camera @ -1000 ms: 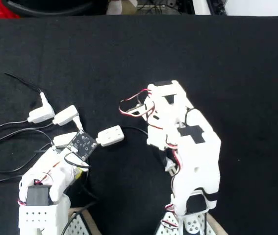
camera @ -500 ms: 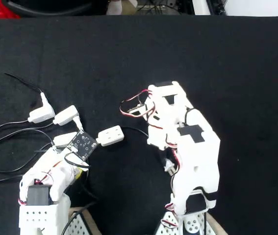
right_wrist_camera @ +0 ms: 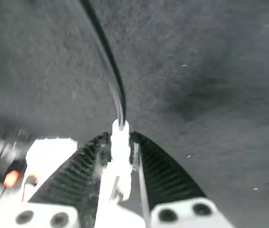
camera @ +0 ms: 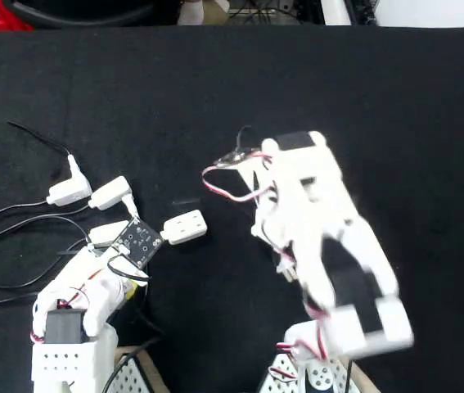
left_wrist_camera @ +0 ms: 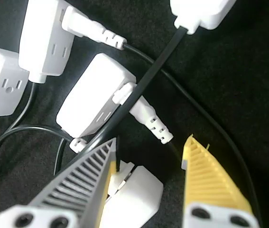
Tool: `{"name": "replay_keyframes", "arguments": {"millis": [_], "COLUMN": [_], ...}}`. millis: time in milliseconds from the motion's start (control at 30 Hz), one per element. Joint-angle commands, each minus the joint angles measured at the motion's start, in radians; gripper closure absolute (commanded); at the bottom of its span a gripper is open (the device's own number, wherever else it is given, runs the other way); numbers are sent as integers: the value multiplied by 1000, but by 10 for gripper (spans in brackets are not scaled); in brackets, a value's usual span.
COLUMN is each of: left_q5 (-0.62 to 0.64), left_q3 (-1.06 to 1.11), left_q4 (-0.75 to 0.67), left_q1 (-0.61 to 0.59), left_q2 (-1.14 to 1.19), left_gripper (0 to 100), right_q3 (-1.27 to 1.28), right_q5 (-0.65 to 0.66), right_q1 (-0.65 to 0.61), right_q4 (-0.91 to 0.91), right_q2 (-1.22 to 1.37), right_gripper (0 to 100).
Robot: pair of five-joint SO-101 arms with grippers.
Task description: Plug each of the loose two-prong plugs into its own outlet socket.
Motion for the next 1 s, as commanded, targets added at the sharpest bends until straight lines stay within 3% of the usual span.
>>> {"name": "replay_keyframes", "arguments": {"millis": [0, 300, 433, 533, 700, 800, 967], "left_q5": [77, 577, 799, 910, 916, 832, 675], "left_q3": [-18, -162, -232, -286, -361, -371, -306], "left_q4": [-15, -296, -384, -347, -259, -193, -95], "left_q1": [-2, -2, -2, -2, 18, -41, -171], "left_q2": [5, 5, 5, 5, 3, -2, -51], "left_gripper": [780, 778, 776, 775, 775, 775, 776], "right_q3": [209, 539, 648, 736, 855, 869, 946], "right_q5": [-114, -370, -413, -413, -413, -430, -609], "right_q1": [-46, -396, -611, -698, -698, -614, -422], "right_q4": [-213, -600, -747, -908, -1203, -1171, -1172], "right_q2": [-433, -1013, -1073, -1053, -1007, -1004, -997], "right_gripper": [987, 987, 987, 987, 987, 987, 987]}}
